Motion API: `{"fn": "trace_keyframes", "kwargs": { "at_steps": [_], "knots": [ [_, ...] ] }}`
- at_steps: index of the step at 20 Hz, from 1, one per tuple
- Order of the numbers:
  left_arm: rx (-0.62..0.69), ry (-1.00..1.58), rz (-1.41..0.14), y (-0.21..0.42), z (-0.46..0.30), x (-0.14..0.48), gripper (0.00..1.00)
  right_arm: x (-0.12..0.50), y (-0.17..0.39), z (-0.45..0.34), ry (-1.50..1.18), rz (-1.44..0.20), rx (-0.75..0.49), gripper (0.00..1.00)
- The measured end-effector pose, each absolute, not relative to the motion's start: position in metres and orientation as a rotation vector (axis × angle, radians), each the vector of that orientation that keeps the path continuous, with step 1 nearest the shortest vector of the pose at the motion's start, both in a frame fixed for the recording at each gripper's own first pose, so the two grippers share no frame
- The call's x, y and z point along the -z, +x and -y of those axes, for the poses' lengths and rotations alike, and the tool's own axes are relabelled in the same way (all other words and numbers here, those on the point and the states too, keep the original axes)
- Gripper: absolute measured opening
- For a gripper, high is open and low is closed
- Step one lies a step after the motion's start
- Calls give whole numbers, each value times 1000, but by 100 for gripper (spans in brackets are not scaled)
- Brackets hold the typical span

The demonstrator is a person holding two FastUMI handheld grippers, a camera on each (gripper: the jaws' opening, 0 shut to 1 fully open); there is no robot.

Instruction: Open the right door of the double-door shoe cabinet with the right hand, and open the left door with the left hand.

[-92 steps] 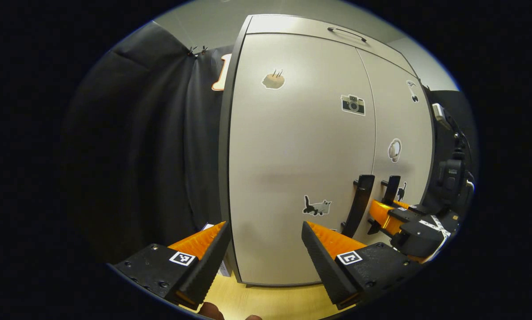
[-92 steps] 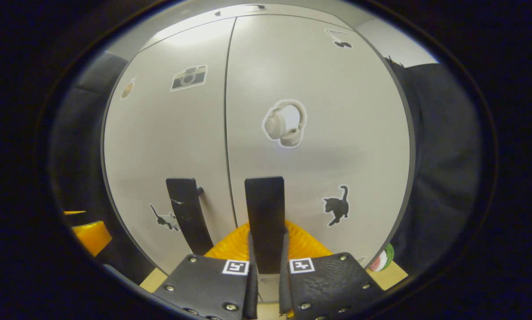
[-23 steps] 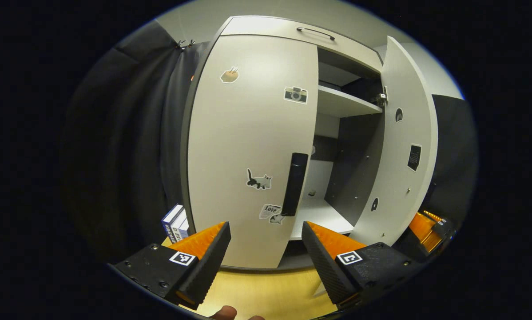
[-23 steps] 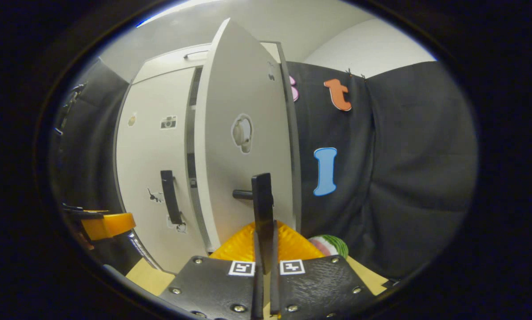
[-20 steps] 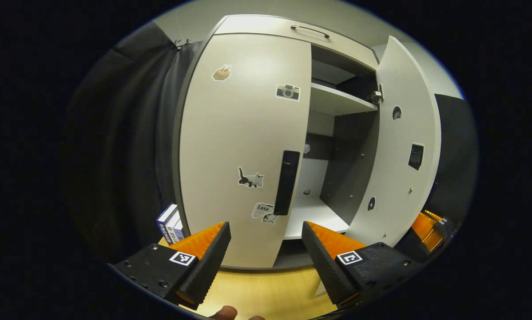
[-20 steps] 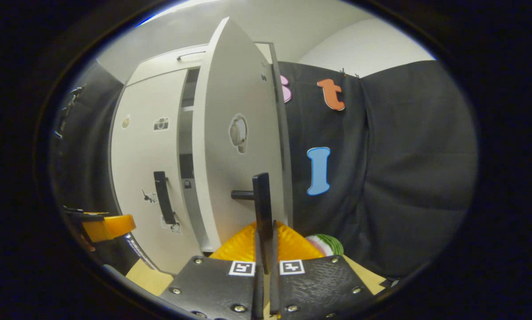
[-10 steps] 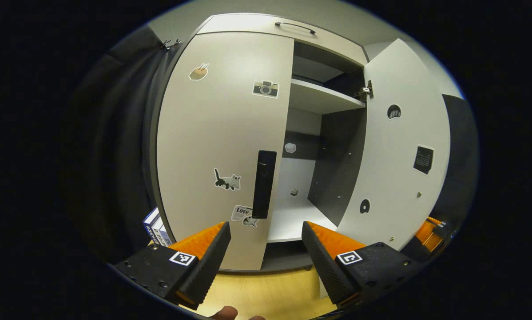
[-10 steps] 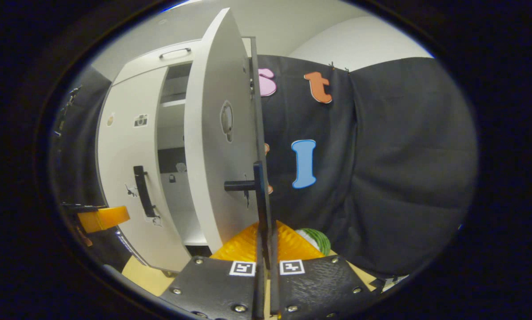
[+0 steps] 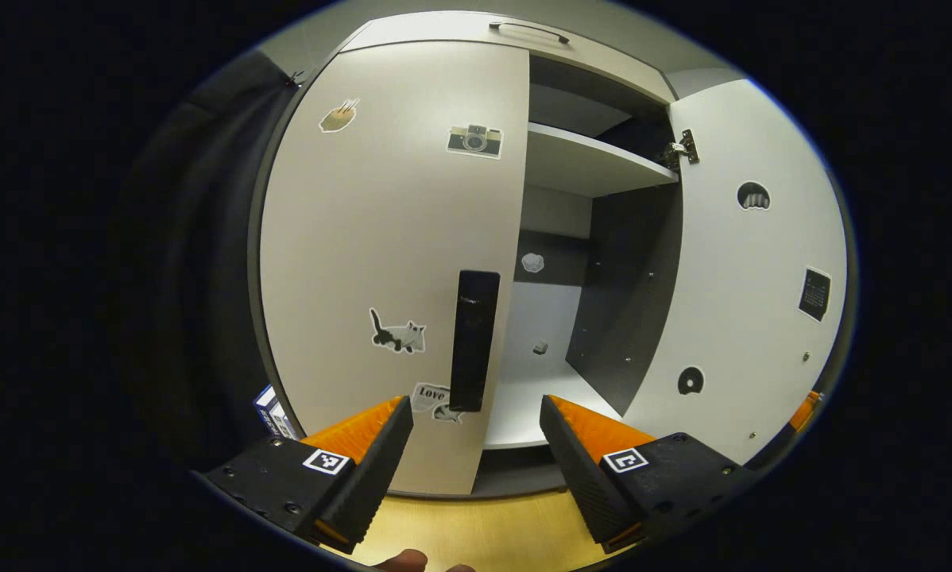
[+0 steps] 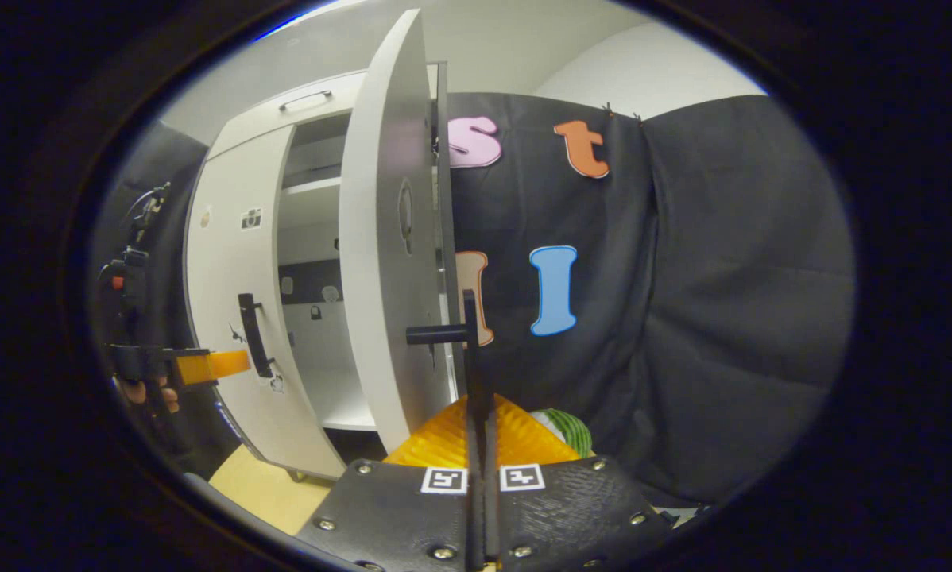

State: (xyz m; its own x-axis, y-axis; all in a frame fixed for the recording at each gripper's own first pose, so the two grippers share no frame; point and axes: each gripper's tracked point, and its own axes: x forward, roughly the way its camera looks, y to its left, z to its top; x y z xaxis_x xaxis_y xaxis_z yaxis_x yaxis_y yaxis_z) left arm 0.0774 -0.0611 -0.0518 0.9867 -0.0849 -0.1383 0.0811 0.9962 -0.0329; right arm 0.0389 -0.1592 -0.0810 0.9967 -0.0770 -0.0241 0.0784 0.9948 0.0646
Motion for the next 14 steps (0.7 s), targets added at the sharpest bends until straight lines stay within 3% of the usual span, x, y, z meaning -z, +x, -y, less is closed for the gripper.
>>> {"fn": "trace_keyframes", "kwargs": {
  "at_steps": [8, 12, 14],
  "knots": [
    [3, 8, -141, 130, 60, 55, 100, 68, 31, 175, 79, 24, 12, 1],
    [-23, 7, -134, 141, 61, 57, 100, 66, 28, 177, 72, 27, -3, 12],
    [-35, 19, -130, 145, 60, 57, 100, 62, 25, 177, 41, 38, -3, 11]
  ]
}}
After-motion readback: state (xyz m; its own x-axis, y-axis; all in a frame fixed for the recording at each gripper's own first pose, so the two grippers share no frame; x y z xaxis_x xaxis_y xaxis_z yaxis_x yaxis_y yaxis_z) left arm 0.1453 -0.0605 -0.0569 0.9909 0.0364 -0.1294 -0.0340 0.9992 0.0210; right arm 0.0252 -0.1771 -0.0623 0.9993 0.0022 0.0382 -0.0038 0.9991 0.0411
